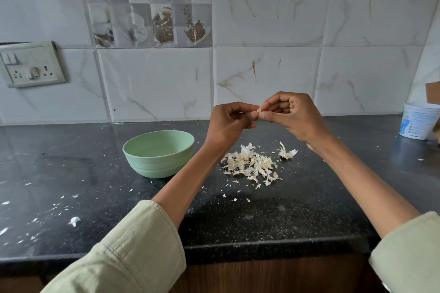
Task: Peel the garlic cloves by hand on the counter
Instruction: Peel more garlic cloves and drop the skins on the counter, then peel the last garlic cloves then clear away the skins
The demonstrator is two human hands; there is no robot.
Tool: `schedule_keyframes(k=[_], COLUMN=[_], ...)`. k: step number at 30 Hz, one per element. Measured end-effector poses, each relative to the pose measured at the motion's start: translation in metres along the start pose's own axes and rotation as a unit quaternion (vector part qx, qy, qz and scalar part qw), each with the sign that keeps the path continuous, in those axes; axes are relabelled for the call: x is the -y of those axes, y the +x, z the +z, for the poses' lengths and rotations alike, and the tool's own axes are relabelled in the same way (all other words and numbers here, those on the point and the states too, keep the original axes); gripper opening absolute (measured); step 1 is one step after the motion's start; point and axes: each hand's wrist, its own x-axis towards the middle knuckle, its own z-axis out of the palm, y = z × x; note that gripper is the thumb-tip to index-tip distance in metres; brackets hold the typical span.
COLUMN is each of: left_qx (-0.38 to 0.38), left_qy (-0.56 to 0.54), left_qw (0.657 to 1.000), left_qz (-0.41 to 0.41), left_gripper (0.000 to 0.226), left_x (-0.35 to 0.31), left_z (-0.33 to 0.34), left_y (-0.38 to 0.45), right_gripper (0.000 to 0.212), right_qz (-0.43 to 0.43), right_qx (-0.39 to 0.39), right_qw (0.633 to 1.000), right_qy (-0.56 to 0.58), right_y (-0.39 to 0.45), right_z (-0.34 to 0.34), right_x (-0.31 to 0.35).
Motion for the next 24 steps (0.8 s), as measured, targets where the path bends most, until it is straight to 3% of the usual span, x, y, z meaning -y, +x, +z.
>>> schedule_keyframes(k=[10, 16, 24], left_qx=[-0.024, -0.045, -0.049], left_qy=[0.042, 0.119, 0.140], left_qw=[0.998, 0.990, 0.987], left_qz=[0.028, 0.055, 0.060], left_gripper=[0.012, 0.011, 0.011], left_x=[-0.0016, -0.0015, -0.0070], left_z=[0.0018, 0.0034, 0.0052], left_y=[0.0006, -0.0001, -0.0039], right_gripper=[0.026, 0.020, 0.008], right_qz=[0.006, -0.001, -0.001], right_qx=[0.002, -0.008, -0.035], right_qw=[1.000, 1.000, 0.999], right_qy=[0.022, -0.002, -0.033], right_y=[-0.0002, -0.0011, -0.0031], right_z=[0.0013, 0.0032, 0.0026], right_x=[0.0032, 0.0035, 0.0046])
